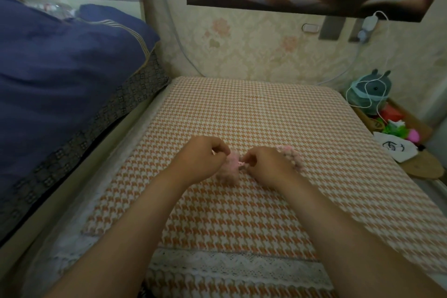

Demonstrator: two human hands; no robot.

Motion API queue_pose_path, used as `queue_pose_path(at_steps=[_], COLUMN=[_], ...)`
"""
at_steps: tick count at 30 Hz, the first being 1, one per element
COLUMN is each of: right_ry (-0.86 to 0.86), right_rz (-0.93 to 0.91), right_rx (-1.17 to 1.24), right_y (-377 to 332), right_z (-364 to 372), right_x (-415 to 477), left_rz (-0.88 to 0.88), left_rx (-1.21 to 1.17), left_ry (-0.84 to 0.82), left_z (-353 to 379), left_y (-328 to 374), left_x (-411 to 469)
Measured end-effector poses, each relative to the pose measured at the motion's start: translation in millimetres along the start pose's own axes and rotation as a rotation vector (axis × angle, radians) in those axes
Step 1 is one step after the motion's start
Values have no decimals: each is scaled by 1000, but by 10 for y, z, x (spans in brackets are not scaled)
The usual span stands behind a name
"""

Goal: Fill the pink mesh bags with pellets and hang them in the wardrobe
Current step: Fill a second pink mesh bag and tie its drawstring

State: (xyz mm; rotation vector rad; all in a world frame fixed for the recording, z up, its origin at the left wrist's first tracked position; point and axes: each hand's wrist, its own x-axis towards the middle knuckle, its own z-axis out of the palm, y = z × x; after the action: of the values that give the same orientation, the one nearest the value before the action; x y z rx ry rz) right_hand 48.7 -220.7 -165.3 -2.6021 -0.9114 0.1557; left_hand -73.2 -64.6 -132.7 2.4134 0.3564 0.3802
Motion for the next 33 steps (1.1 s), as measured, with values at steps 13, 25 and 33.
queue_pose_path(at_steps=[13,25,33], right_ry=[263,212,199], right_rz=[-206,-280,-161], right_rx=[409,256,298], right_y=[-266,-226,-67], right_z=[-359,-297,-187], right_x=[-135,-144,50], left_rz=[-2,-37,-46], left_rx=[-52,-59,10], left_ry=[-33,-14,3], left_z=[74,52,7], left_y=[5,39,45], left_x=[25,0,1])
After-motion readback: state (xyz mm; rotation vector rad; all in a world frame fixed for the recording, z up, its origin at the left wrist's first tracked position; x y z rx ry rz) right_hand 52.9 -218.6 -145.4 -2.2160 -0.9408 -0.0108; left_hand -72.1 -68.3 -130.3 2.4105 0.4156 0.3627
